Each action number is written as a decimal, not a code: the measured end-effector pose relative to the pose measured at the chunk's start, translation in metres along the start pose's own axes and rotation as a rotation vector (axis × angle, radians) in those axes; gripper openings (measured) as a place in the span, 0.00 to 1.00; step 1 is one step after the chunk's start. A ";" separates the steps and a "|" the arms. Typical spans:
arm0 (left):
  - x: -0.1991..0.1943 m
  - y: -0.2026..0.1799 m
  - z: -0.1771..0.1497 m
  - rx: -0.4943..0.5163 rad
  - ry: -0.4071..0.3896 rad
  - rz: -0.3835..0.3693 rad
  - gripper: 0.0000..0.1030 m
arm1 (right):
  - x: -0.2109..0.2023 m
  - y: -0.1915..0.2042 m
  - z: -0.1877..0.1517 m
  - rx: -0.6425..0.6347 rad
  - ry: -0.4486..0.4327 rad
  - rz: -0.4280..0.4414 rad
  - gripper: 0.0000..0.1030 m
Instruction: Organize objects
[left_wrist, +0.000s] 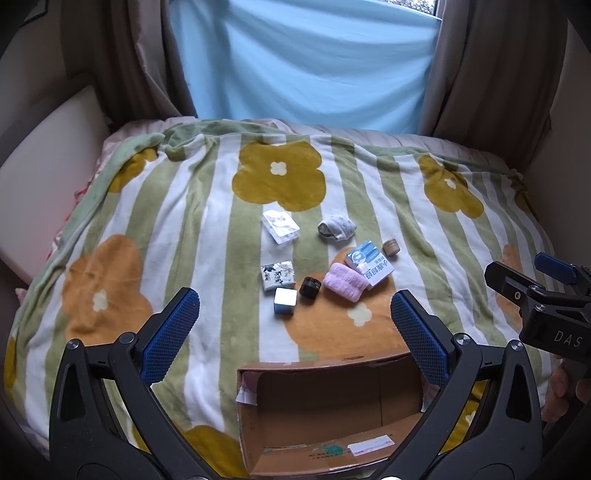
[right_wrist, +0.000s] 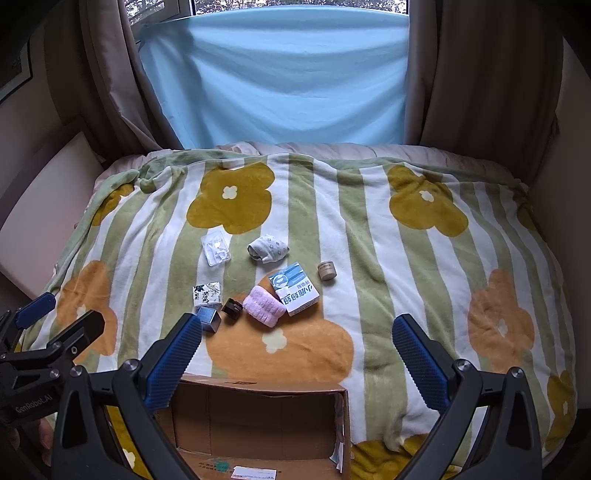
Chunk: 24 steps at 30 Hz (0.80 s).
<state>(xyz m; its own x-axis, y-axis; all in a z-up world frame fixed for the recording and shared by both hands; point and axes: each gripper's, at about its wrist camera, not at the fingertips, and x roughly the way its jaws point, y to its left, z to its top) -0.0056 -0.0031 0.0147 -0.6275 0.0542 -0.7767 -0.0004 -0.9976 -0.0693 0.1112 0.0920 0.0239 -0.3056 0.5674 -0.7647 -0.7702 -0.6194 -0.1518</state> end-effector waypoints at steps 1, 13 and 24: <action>0.000 0.000 -0.001 -0.002 0.000 0.000 1.00 | 0.000 0.000 0.000 0.000 0.000 0.000 0.99; -0.006 0.009 -0.006 -0.027 -0.003 0.001 1.00 | -0.004 0.001 -0.001 0.002 -0.009 0.001 0.99; -0.008 0.019 -0.002 -0.062 0.010 -0.009 1.00 | -0.003 0.001 -0.002 0.013 -0.008 0.000 0.99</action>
<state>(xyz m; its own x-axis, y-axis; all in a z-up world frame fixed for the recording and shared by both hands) 0.0012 -0.0219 0.0186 -0.6200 0.0636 -0.7820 0.0422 -0.9926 -0.1142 0.1125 0.0882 0.0245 -0.3100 0.5714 -0.7598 -0.7775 -0.6123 -0.1433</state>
